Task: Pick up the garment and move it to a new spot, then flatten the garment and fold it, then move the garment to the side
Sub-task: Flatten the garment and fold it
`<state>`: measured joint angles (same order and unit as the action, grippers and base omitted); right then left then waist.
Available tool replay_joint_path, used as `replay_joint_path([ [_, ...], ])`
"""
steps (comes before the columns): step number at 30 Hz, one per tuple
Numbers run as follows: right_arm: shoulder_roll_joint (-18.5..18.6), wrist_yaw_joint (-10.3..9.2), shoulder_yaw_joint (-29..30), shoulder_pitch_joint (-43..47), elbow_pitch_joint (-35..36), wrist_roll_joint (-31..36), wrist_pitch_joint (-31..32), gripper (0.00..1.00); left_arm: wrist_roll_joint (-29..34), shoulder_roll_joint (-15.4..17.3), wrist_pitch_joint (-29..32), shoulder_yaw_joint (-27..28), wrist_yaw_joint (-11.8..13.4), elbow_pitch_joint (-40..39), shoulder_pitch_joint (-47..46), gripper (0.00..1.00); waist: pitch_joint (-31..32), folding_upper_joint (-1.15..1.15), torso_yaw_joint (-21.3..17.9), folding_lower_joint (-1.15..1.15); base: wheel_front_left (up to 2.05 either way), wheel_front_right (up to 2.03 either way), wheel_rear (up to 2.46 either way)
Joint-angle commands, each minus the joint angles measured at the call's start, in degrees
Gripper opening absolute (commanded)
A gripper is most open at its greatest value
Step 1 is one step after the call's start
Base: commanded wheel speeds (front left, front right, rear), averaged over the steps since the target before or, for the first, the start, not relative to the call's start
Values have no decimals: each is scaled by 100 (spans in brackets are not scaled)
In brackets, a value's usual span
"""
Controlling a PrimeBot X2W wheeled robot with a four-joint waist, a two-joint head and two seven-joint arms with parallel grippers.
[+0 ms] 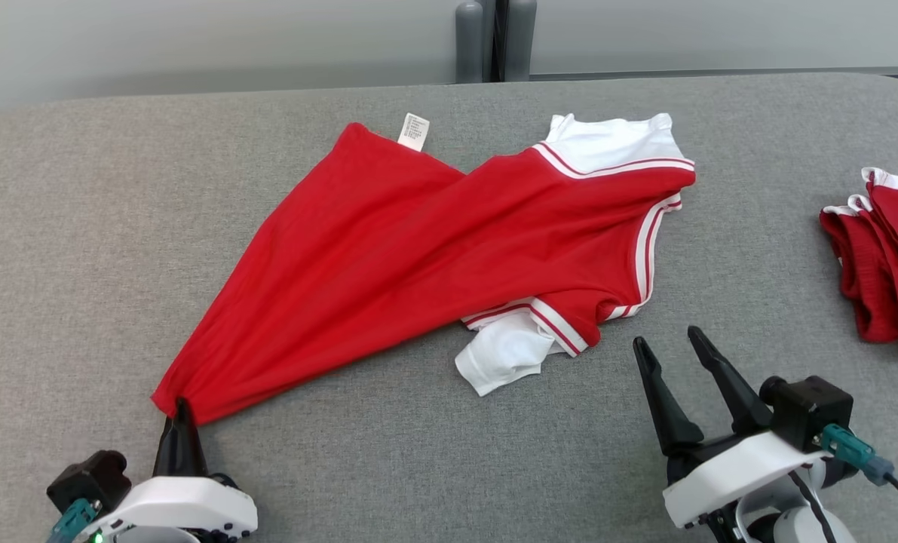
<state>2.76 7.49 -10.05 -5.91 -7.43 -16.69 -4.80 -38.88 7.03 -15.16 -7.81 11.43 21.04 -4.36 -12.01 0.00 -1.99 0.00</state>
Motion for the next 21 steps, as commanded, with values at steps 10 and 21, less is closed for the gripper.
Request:
replay_joint_path([
  [10, 27, 1, -292, 270, 75, -145, 182, 100, 196, -22, -10, 44, 159, -181, 29, 100, 51, 0, 38, 0, 0, 0, 0],
  [21, 29, 1, -556, -91, -725, -598, 334, 100, 536, 57, -11, 437, 229, -585, 156, 100, 108, 0, 507, 0, 0, 0, 0],
])
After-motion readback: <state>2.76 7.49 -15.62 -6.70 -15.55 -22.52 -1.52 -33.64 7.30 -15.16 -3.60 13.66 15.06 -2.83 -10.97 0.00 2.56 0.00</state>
